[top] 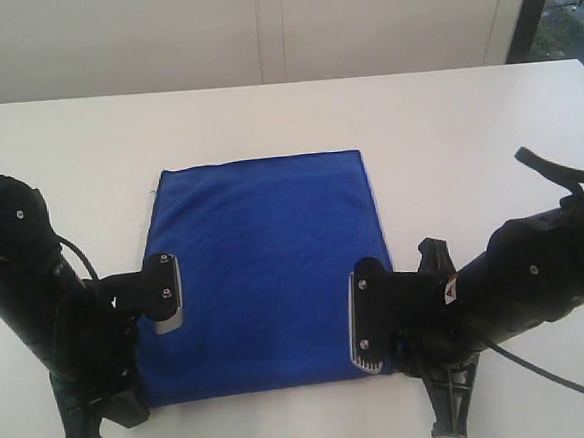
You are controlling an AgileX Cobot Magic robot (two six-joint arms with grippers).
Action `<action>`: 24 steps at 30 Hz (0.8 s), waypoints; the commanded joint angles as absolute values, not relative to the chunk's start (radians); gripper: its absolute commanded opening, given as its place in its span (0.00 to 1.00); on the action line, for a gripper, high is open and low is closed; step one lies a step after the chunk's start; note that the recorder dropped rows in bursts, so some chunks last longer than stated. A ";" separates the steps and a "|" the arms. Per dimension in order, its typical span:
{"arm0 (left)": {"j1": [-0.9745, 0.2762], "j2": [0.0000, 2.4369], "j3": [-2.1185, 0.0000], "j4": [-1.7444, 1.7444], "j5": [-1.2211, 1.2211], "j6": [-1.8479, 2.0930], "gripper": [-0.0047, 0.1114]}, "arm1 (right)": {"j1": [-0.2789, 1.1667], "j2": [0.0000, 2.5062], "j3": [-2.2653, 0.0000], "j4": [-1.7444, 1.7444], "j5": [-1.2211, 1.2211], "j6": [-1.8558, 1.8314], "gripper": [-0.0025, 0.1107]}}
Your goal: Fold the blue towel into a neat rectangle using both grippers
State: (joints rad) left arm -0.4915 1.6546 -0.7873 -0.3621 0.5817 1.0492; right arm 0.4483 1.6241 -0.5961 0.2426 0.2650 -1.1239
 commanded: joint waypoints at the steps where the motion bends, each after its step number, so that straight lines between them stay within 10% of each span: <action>1: -0.490 1.653 -0.778 -0.348 0.626 1.050 0.05 | 0.452 1.608 -0.581 0.230 0.341 -1.130 0.30; 8: -0.490 1.651 -0.741 -0.341 0.560 1.052 0.04 | 0.452 1.596 -0.581 0.230 0.362 -1.120 0.02; 24: -0.490 1.603 -0.741 -0.337 0.598 1.052 0.04 | 0.452 1.534 -0.581 0.230 0.371 -1.122 0.02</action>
